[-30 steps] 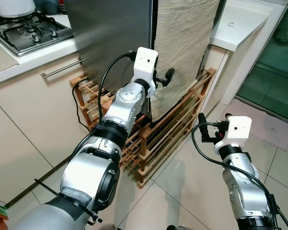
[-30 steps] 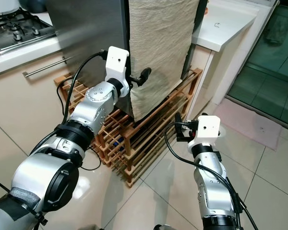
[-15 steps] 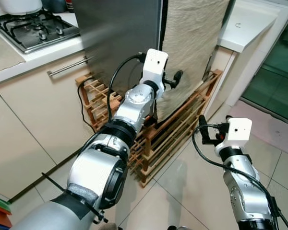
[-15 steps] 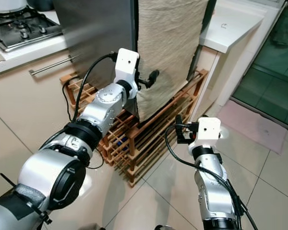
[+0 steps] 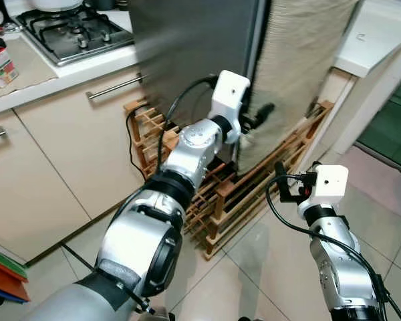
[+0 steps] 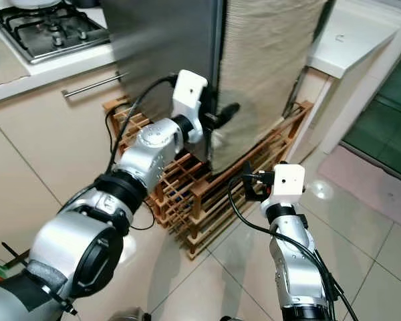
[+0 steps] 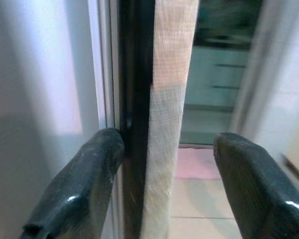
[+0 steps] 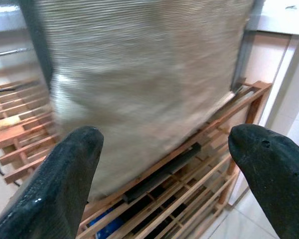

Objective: Restocking fridge

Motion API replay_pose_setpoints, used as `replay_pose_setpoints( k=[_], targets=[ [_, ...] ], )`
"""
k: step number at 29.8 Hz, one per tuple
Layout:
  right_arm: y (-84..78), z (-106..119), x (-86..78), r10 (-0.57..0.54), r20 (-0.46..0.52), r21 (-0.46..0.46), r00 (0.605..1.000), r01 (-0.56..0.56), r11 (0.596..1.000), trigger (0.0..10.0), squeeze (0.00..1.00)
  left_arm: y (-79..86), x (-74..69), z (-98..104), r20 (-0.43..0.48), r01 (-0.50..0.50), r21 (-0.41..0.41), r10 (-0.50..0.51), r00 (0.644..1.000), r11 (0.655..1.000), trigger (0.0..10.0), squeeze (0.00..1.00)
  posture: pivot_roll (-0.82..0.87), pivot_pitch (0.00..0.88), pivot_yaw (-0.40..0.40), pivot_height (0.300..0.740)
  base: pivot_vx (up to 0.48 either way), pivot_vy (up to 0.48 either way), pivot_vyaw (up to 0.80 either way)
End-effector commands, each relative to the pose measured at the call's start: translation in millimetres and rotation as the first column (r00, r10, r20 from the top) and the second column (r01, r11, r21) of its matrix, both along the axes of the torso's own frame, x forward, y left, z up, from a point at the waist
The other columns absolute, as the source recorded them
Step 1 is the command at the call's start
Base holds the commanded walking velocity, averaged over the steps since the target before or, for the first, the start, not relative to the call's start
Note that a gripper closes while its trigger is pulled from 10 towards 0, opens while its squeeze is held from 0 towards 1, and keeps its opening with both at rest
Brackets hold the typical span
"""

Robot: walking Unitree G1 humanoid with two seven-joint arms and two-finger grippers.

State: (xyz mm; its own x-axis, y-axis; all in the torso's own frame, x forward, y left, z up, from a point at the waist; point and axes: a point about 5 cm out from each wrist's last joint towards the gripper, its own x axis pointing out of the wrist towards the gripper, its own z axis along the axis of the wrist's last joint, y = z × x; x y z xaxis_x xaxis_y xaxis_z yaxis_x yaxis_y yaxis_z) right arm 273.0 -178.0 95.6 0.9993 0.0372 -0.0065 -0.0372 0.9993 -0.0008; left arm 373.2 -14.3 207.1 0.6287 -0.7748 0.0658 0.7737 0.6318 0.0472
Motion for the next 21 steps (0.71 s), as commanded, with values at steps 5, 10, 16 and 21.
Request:
replay_pose_setpoints(
  k=[5, 10, 16, 21],
  targets=[
    [-1.9, 0.7, 0.4, -0.002, -0.006, 0.0, 1.0, 0.002, 1.0, 10.0, 0.0, -39.2, -29.6, 14.3, 0.102, 0.242, -0.061, -0.235, 0.967, 0.968, 10.0, 0.0, -0.02, 0.022, -0.003, 0.74, 0.0, 0.0, 0.0],
    [-0.9, 0.1, 1.6, 0.002, -0.01, 0.0, 1.0, -0.002, 1.0, 10.0, 0.0, -34.2, -31.2, 19.4, 0.092, 0.253, -0.115, -0.243, 0.966, 0.961, 10.0, 0.0, -0.02, 0.017, -0.007, 0.74, 0.0, 0.0, 0.0],
    [2.3, -3.3, 0.8, 0.025, -0.026, 0.004, 0.999, -0.025, 1.0, 10.0, 0.0, -17.7, -33.0, 34.5, 0.048, 0.24, -0.266, -0.236, 0.971, 0.934, 10.0, 0.0, -0.01, 0.01, -0.012, 0.74, 0.0, 0.0, 0.0],
    [8.8, -0.8, 1.5, 0.061, -0.016, 0.018, 0.998, -0.061, 0.998, 10.0, 0.0, 8.7, -25.7, 30.3, 0.031, 0.091, -0.28, -0.086, 0.996, 0.956, 10.0, 0.0, 0.01, 0.004, -0.015, 0.74, 0.0, 0.0, 0.0]
  ],
)
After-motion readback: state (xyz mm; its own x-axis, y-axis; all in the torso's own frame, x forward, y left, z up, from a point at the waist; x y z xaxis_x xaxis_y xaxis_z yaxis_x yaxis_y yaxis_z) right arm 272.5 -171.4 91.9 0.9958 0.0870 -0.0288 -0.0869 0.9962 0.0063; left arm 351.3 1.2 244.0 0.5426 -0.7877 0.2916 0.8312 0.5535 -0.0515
